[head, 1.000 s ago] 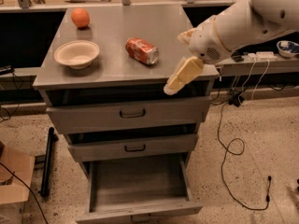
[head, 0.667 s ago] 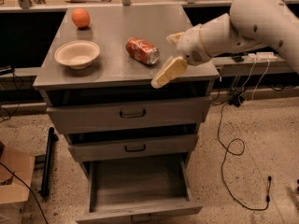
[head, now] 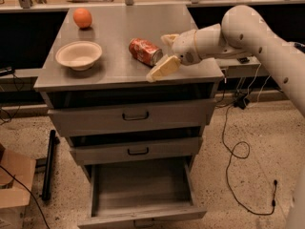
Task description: Place coke can into bottom drawer
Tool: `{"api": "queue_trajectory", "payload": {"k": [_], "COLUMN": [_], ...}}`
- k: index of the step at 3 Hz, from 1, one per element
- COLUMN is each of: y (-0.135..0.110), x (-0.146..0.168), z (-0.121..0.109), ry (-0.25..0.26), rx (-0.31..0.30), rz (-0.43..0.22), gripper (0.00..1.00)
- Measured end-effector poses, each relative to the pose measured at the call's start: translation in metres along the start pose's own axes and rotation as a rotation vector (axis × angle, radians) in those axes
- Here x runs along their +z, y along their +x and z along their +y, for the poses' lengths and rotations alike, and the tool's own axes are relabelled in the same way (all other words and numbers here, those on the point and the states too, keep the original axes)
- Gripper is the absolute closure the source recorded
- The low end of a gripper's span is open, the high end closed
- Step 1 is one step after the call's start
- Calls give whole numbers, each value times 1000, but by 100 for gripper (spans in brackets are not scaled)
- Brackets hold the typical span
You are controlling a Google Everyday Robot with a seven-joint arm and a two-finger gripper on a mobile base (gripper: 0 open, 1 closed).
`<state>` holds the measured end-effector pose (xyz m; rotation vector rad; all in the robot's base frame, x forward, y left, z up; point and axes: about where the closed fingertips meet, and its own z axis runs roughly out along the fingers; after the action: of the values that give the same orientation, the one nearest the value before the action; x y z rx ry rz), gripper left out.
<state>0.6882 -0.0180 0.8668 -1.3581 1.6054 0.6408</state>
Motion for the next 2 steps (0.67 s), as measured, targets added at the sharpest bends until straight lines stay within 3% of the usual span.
{"api": "queue_trajectory", "payload": {"k": [1,2], "y": [2,4], "x": [25,46], "z": [-18,-30], "ry": [-35,-79], "rx": [8,9], "rz": [-43,-54], "gripper": [0,16]}}
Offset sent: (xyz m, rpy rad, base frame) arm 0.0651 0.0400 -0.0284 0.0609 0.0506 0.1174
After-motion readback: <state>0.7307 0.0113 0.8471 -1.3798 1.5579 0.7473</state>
